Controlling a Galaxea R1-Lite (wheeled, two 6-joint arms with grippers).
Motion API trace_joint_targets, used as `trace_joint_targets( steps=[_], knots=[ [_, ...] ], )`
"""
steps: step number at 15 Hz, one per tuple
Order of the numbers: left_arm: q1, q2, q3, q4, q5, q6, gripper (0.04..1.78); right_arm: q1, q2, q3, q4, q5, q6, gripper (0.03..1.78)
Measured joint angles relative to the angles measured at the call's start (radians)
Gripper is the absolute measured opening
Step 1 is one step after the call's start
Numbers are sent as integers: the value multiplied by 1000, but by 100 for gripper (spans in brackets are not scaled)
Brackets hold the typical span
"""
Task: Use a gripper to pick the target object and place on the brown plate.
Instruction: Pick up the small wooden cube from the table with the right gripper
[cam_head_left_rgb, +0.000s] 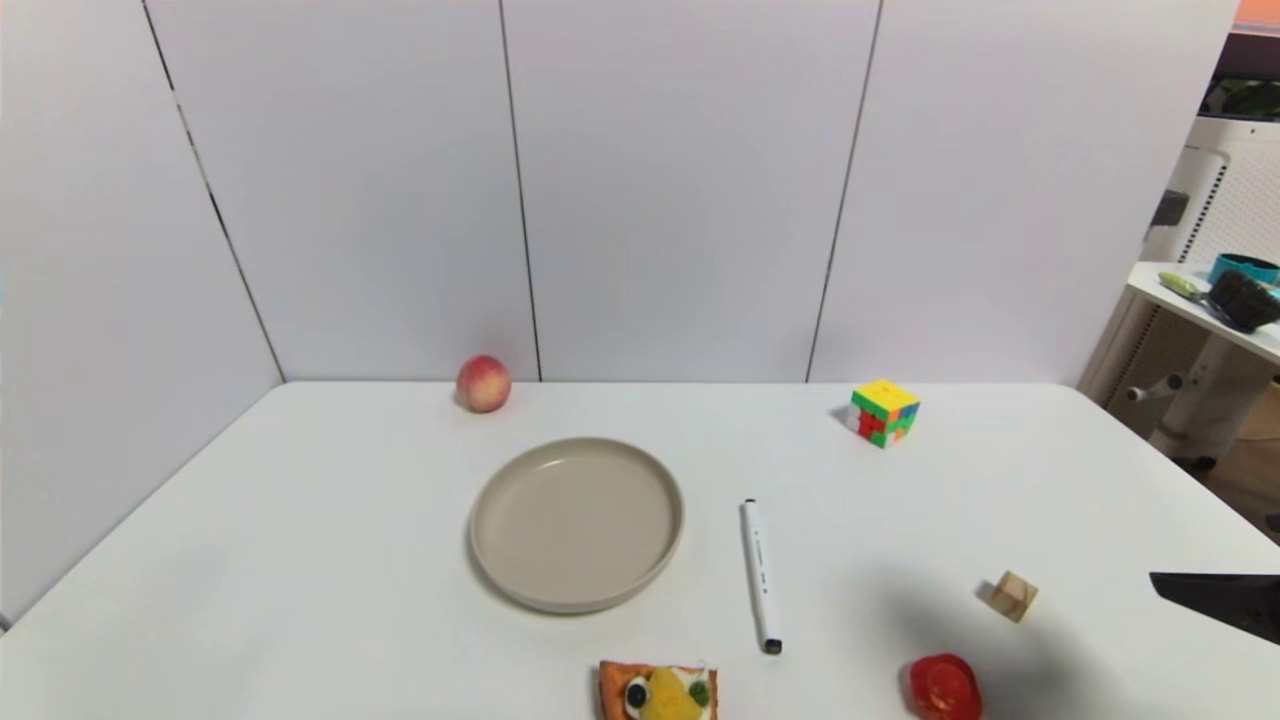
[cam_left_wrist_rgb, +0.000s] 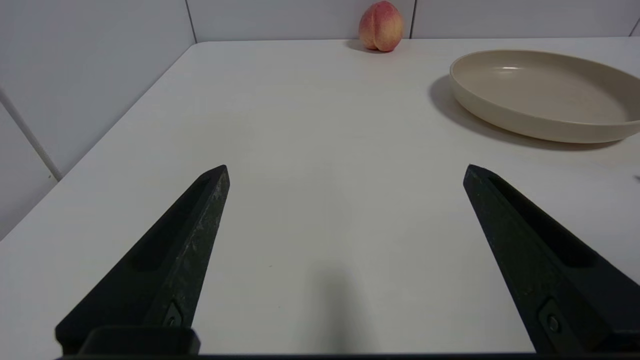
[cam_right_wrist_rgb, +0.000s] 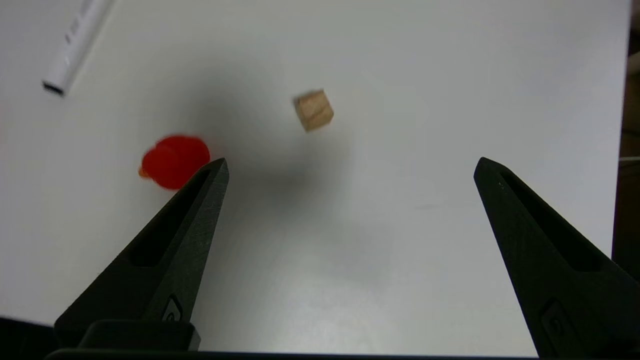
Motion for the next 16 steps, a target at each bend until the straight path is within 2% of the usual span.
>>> trace_joint_targets(
  steps=[2, 4, 6, 7, 13, 16],
  knots=[
    [0, 0, 0, 0, 0, -1, 169, -20, 116, -96, 137, 5, -106, 169],
    [0, 0, 0, 0, 0, -1, 169, -49, 211, -157, 229, 9, -230, 169],
    [0, 0, 0, 0, 0, -1, 169, -69, 292, -196, 263, 25, -339, 169],
    [0, 0, 0, 0, 0, -1, 169, -71, 327, -210, 264, 38, -364, 169],
    [0, 0, 0, 0, 0, 0, 169, -35, 484, -237, 264, 78, -361, 169],
    [0, 0, 0, 0, 0, -1, 169, -9, 535, -224, 250, 81, -358, 169]
  ],
)
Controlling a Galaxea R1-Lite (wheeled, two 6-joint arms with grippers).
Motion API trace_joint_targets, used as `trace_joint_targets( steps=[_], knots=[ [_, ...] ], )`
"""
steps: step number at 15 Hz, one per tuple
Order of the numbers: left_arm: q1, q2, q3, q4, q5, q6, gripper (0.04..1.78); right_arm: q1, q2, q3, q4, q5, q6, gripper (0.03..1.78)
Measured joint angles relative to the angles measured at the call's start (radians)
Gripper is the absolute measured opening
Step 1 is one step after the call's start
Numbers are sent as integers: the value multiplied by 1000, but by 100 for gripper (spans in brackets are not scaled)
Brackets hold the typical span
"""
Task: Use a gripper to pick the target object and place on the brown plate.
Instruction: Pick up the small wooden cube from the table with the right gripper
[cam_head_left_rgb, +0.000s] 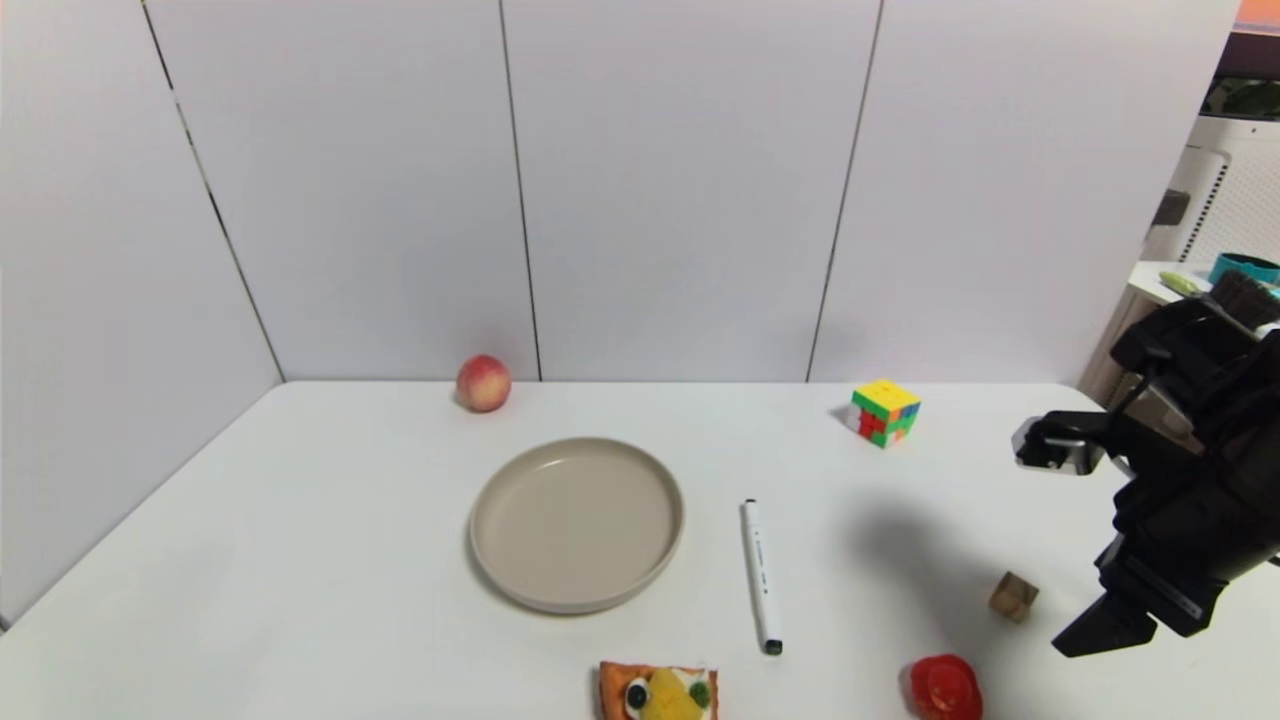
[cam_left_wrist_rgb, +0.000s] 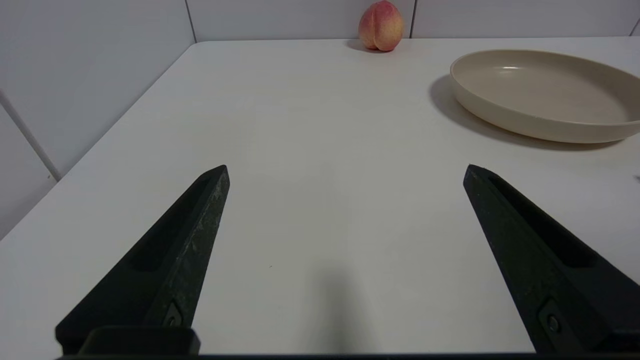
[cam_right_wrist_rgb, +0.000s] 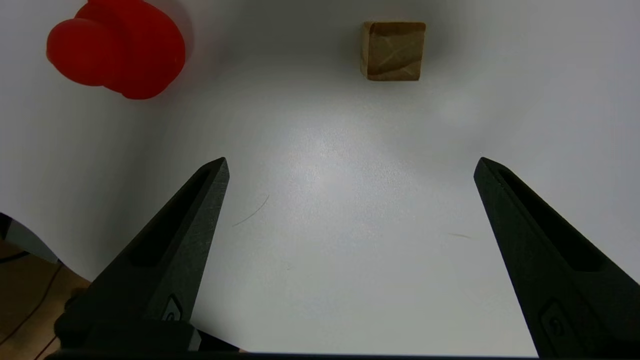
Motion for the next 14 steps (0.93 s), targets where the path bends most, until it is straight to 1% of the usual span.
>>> trace_joint_targets(
  steps=[1, 4, 7, 14],
  knots=[
    [0, 0, 0, 0, 0, 0, 169, 4, 13, 7, -19, 0, 0, 169],
    [0, 0, 0, 0, 0, 0, 169, 8, 45, 46, -138, -7, -7, 169],
    [0, 0, 0, 0, 0, 0, 169, 1, 77, 63, -200, -10, -11, 170],
    [0, 0, 0, 0, 0, 0, 169, 0, 122, 78, -232, -10, -10, 170]
  ],
)
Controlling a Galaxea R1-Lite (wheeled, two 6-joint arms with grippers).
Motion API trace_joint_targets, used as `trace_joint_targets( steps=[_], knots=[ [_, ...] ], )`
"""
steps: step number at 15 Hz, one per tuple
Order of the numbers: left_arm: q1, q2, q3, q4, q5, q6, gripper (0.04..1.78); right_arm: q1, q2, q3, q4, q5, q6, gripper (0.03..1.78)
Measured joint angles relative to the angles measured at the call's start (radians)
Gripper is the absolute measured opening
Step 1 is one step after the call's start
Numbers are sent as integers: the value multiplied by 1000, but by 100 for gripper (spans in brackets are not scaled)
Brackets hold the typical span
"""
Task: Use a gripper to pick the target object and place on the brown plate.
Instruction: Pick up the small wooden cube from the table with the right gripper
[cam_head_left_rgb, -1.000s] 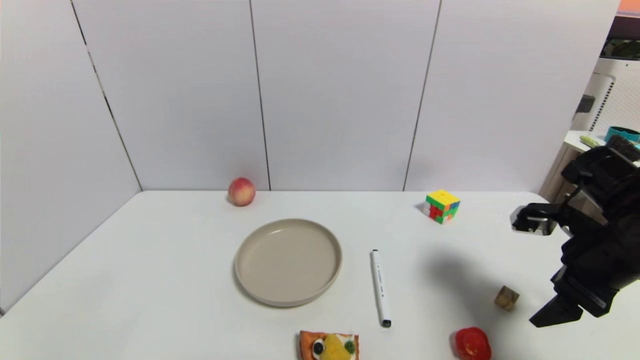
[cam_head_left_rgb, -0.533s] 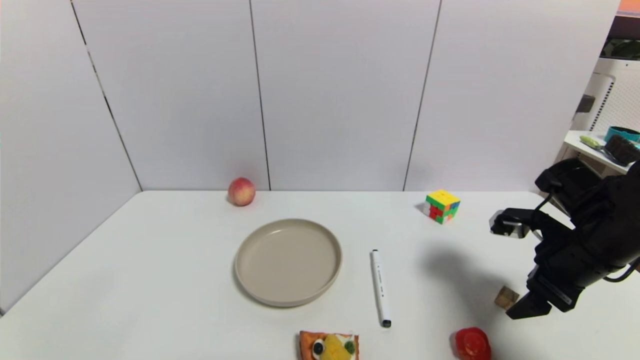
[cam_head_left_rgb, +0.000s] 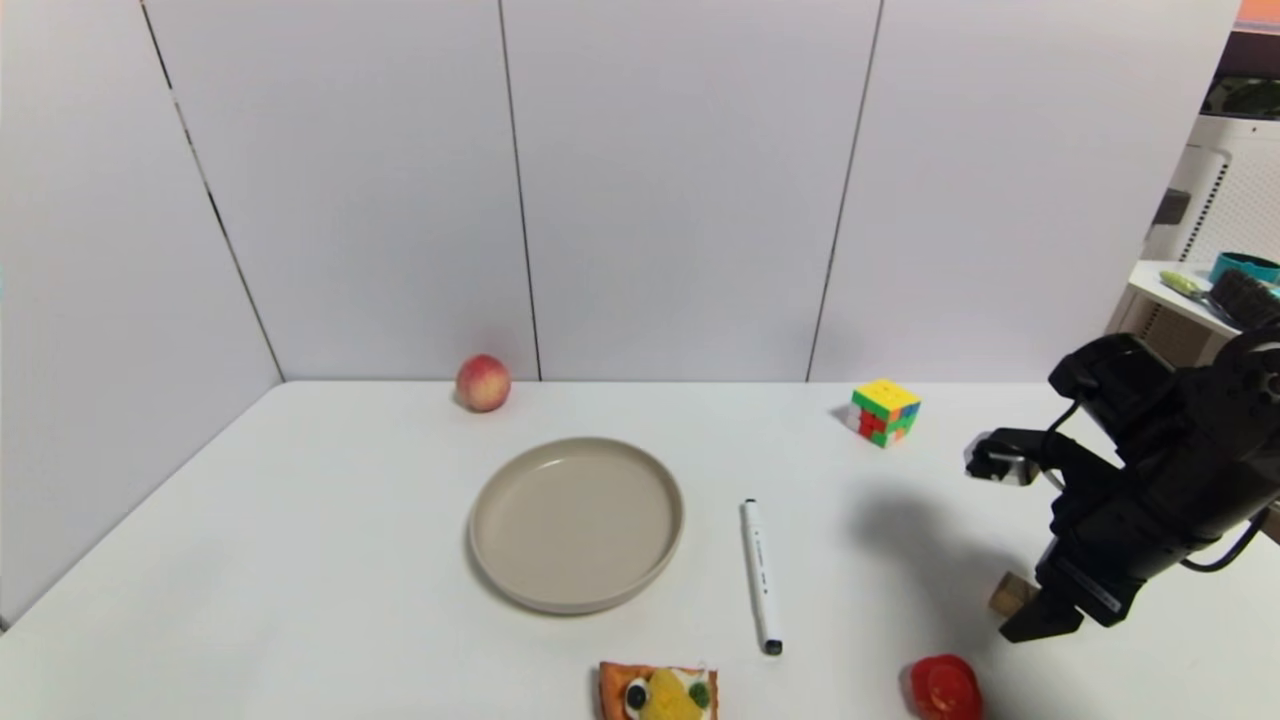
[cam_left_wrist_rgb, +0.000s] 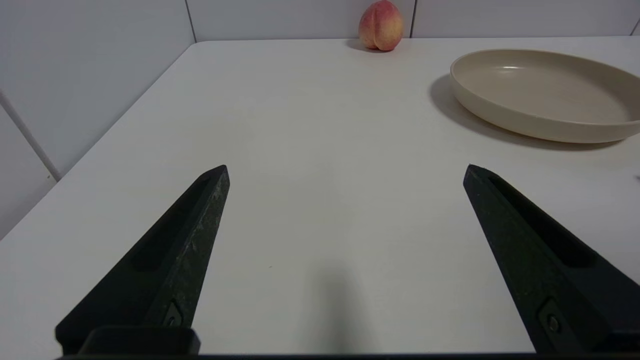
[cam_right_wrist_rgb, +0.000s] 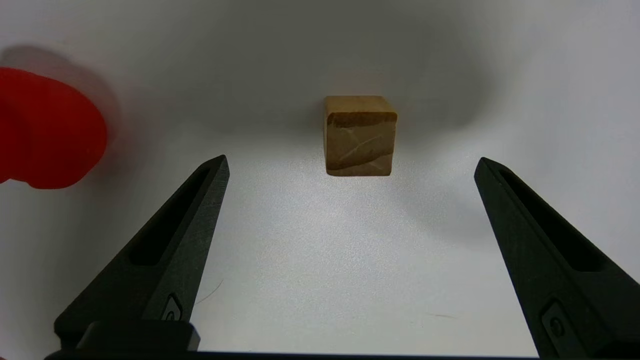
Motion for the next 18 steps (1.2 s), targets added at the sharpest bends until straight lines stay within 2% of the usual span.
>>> trace_joint_targets(
  steps=[9, 13, 16, 17, 18],
  knots=[
    [0, 0, 0, 0, 0, 0, 169, -8, 44, -17, -47, -2, 1, 170],
    [0, 0, 0, 0, 0, 0, 169, -9, 44, -5, -42, -24, 1, 108],
    [0, 0, 0, 0, 0, 0, 169, -7, 44, 1, -42, -25, 4, 77],
    [0, 0, 0, 0, 0, 0, 169, -7, 44, 2, -43, -25, 5, 43],
    [0, 0, 0, 0, 0, 0, 169, -7, 44, 3, -42, -24, 6, 35]
  ],
)
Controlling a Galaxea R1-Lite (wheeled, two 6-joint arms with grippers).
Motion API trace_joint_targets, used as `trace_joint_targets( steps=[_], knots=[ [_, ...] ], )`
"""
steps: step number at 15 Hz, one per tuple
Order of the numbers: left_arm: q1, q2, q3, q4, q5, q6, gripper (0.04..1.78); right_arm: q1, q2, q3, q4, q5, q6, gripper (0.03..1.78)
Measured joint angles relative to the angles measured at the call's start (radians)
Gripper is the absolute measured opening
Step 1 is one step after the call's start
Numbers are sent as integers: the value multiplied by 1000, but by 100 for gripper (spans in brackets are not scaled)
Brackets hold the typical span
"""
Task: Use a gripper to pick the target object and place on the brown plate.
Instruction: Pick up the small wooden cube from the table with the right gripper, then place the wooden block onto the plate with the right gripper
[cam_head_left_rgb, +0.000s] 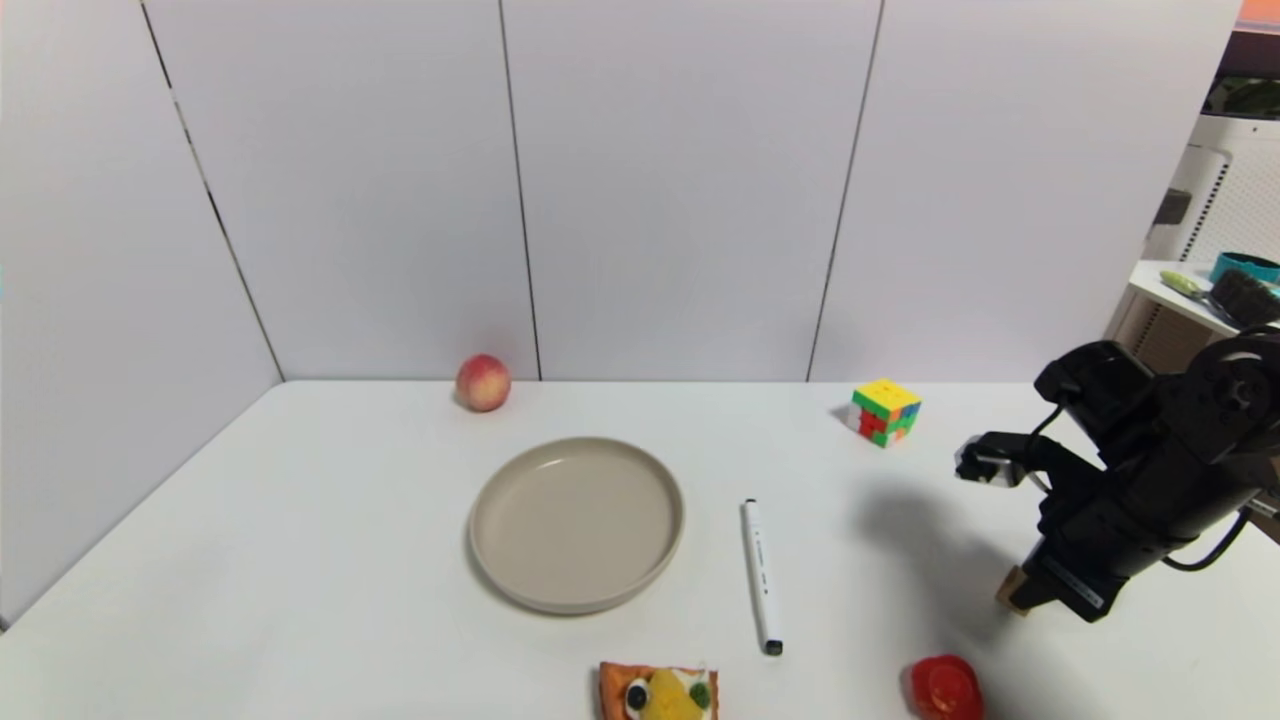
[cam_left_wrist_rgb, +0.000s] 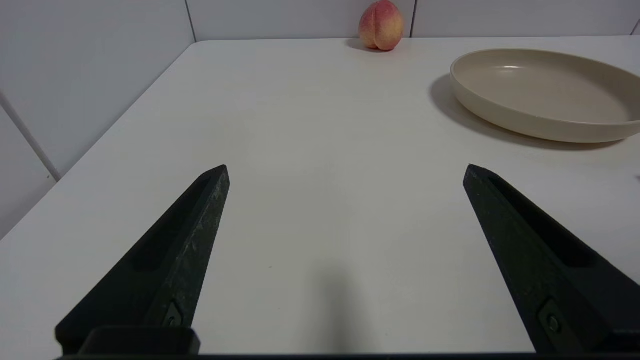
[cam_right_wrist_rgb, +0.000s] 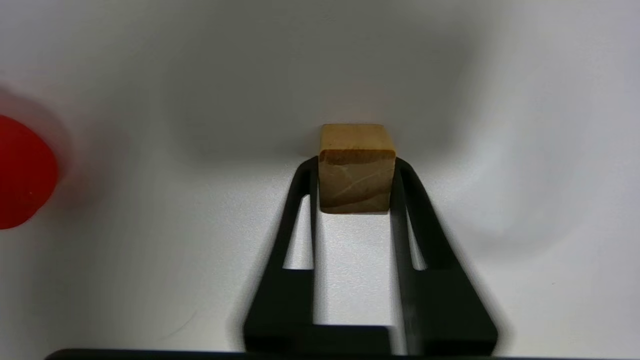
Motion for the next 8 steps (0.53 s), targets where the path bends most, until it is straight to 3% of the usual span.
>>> trace_joint_targets(
  steps=[5, 8],
  knots=[
    [0, 0, 0, 0, 0, 0, 169, 7, -19, -51, 2, 10, 5, 36],
    [0, 0, 0, 0, 0, 0, 169, 51, -39, -209, 4, 68, 8, 36]
  ],
)
